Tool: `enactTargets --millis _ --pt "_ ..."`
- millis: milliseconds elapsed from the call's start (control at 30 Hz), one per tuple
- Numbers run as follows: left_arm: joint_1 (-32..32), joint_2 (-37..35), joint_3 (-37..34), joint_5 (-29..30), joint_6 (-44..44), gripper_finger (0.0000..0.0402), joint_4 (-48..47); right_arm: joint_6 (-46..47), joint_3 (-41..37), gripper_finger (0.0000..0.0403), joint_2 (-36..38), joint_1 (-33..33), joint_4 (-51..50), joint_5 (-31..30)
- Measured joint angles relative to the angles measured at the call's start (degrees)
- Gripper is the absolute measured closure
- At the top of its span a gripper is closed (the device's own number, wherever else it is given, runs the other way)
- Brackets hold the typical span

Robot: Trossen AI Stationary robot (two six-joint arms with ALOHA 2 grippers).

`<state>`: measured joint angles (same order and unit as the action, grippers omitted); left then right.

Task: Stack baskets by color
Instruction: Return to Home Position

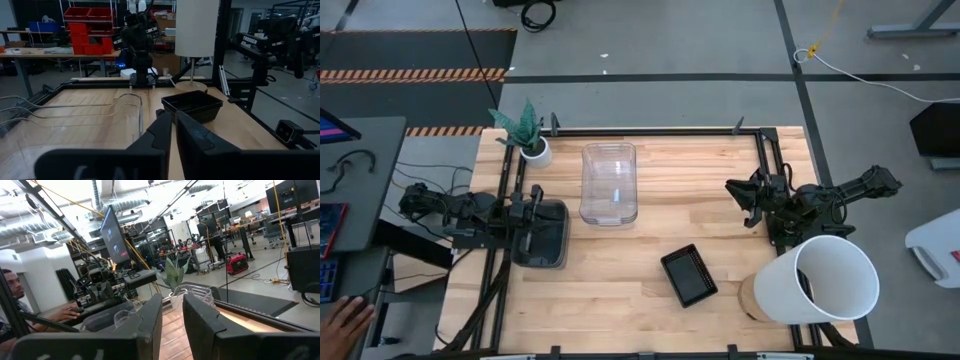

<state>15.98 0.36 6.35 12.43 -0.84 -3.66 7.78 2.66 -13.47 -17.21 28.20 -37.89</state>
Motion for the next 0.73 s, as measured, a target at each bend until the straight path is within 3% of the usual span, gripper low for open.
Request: enactTargets --millis 733 --pt "0.0 0.0 0.0 0.0 0.0 0.0369 0.0 0.0 0.0 0.0321 0.0 0.0 0.0 0.0"
